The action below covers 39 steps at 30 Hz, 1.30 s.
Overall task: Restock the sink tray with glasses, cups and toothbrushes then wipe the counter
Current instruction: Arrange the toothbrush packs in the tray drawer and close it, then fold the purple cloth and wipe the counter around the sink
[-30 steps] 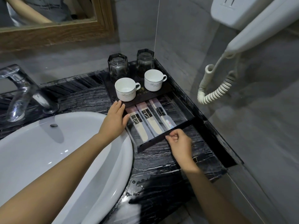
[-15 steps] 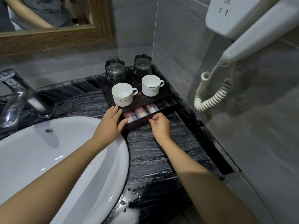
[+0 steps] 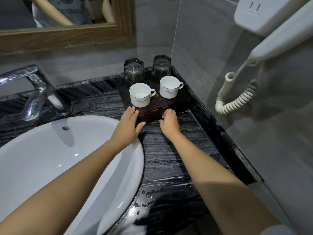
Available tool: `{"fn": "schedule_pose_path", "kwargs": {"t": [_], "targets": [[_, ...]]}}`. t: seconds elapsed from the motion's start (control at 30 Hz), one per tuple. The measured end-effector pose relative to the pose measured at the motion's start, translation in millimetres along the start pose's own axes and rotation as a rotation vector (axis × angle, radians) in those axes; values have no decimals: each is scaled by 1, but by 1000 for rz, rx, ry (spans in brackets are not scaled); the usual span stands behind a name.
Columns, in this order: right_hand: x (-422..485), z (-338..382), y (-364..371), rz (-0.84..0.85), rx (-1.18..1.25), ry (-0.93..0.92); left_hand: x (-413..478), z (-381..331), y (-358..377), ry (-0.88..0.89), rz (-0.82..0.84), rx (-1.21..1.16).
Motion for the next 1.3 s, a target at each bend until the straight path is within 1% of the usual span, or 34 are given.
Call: {"fn": "schedule_pose_path", "kwargs": {"t": [0.17, 0.27, 0.37, 0.43, 0.53, 0.67, 0.73, 0.9, 1.0, 1.1, 1.2, 1.3], "targets": [[-5, 7, 5, 79, -176, -58, 0, 3, 5, -6, 52, 9], [-15, 11, 7, 128, -291, -39, -7, 8, 4, -2, 91, -11], [-31, 20, 8, 159, -366, -21, -30, 20, -5, -51, 110, 13], [-47, 26, 11, 194, -443, -13, -50, 31, -9, -94, 168, 86], [-74, 39, 23, 315, -565, -12, -81, 46, -18, -131, 287, 146], [-116, 63, 44, 506, -717, -55, -132, 69, -36, -211, 469, 60], [-143, 78, 55, 579, -776, -104, -160, 79, -52, -263, 501, 17], [-231, 119, 91, 729, -886, -239, -235, 90, -98, -282, 463, -10], [-289, 144, 117, 790, -897, -322, -289, 96, -125, -278, 429, -58], [-344, 169, 148, 842, -875, -426, -347, 112, -144, -314, 393, -112], [-390, 193, 178, 870, -892, -513, -403, 135, -160, -366, 350, -131], [-427, 217, 205, 865, -871, -616, -450, 162, -179, -425, 246, -147]]}}
Point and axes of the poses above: each hand's wrist, its own x-axis towards the middle knuckle, its own y-axis out of the palm, z = x × y, the point moved 9 cm from there along x, towards the middle knuckle, and after that the axes turned 5 degrees about y, right-handed, at the moved point
